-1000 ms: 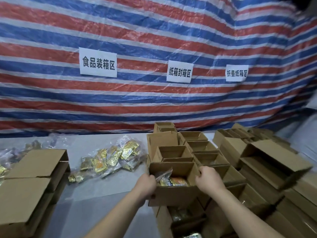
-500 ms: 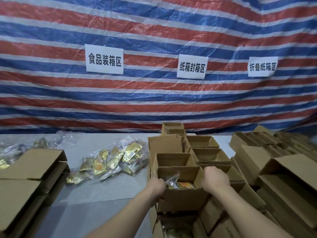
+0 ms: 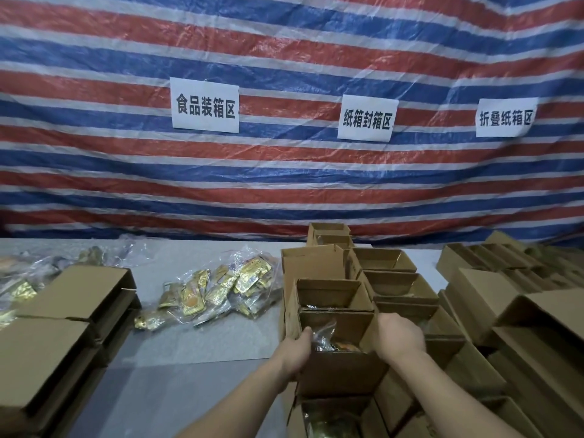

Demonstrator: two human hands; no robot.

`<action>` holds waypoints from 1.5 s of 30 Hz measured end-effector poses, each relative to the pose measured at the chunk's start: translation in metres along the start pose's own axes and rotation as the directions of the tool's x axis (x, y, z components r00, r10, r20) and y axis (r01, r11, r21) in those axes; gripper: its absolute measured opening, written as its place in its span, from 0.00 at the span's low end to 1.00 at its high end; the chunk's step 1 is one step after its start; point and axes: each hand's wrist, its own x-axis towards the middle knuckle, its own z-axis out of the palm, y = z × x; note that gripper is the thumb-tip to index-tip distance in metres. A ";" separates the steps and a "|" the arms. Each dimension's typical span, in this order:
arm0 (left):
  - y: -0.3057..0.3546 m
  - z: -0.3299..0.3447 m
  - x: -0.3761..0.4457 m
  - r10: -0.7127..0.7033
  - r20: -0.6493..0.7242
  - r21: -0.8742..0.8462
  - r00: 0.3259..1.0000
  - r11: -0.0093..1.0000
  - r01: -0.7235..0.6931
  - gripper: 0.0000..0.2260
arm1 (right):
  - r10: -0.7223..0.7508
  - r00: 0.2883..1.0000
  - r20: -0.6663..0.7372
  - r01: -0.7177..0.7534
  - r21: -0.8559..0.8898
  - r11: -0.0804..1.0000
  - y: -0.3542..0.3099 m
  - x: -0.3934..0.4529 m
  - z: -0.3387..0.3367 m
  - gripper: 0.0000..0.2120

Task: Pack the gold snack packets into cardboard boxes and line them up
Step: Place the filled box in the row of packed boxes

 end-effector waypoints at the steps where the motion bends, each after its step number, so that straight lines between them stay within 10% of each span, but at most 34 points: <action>1: 0.000 -0.004 -0.004 0.014 0.000 0.010 1.000 1.000 -0.014 0.28 | -0.002 1.000 -0.013 0.002 0.021 1.000 -0.002 -0.002 0.000 0.06; 14: -0.022 -0.115 -0.072 0.209 -0.122 0.162 0.970 0.969 -0.188 0.21 | -0.059 0.993 -0.104 0.099 0.445 0.890 -0.102 -0.058 -0.036 0.09; 25: -0.144 -0.211 -0.088 0.165 -0.153 0.357 0.974 0.929 -0.101 0.09 | -0.204 0.976 0.080 0.120 0.582 0.804 -0.209 -0.122 0.039 0.12; 45: -0.148 -0.311 0.209 0.240 -0.311 0.810 0.919 0.573 0.125 0.22 | -0.380 0.878 0.292 0.077 0.697 0.713 -0.321 0.038 0.203 0.05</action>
